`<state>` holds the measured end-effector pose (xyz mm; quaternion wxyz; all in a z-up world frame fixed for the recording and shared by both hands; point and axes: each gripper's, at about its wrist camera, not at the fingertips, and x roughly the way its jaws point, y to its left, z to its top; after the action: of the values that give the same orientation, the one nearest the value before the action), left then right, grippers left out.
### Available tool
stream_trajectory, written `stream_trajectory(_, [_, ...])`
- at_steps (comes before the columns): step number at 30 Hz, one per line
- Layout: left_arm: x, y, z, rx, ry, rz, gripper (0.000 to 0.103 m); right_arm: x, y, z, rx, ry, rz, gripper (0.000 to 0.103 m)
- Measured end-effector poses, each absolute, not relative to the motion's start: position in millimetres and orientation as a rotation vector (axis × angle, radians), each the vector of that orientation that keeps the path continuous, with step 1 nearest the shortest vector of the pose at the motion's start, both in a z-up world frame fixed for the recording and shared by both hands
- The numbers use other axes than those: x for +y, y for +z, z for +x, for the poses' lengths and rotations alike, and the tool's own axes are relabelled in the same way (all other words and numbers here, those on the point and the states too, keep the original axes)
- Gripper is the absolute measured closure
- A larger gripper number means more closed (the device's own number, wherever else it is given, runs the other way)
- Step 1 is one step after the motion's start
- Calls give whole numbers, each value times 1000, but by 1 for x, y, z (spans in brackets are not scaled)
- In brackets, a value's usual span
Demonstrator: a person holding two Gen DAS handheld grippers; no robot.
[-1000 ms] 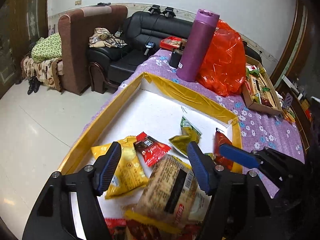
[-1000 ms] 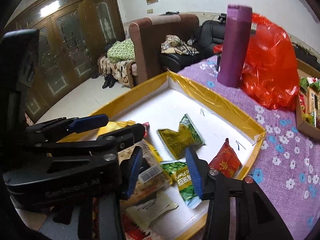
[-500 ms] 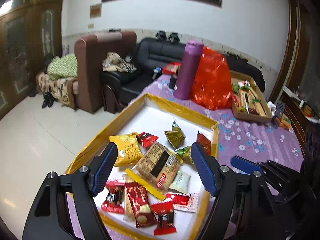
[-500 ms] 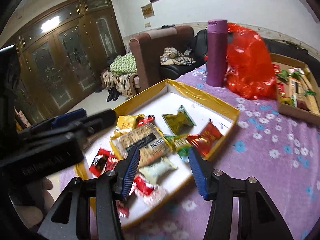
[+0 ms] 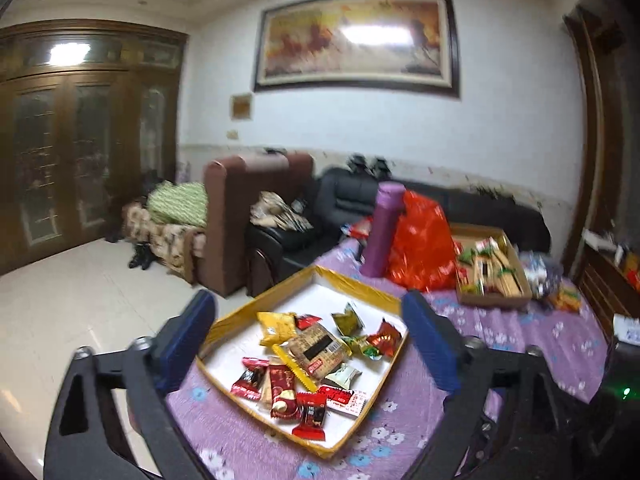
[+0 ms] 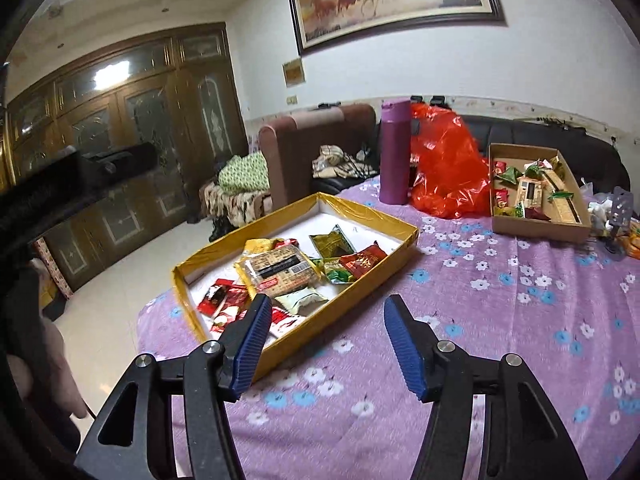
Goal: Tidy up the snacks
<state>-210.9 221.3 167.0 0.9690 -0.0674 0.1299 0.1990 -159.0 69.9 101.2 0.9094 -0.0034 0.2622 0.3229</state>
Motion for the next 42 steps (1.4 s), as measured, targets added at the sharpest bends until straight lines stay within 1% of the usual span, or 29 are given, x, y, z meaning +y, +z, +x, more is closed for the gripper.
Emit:
stream_trajectory(2, [221,161,-221,212,391,-178,0,67,101,-168,526,674,-6,42])
stream_trajectory(4, [224,152,-217,259,378,-204,0,68,99,-178,510,680,-19,41])
stream_trajectory(6, [226,142,-209,325,387,-207,0,68,95,-189,500,684,-36,37])
stream_trajectory(14, [213,112,-193,445,418,-139,0,74,68,-202,555,720,-54,37])
stream_trajectory(26, [193,79,-169,595,423,-31,0,76,50,-193,616,712,-37,37])
stream_trajectory(42, [203,63,-159,649,384,-50,0,85,36,-185,663,705,-52,37])
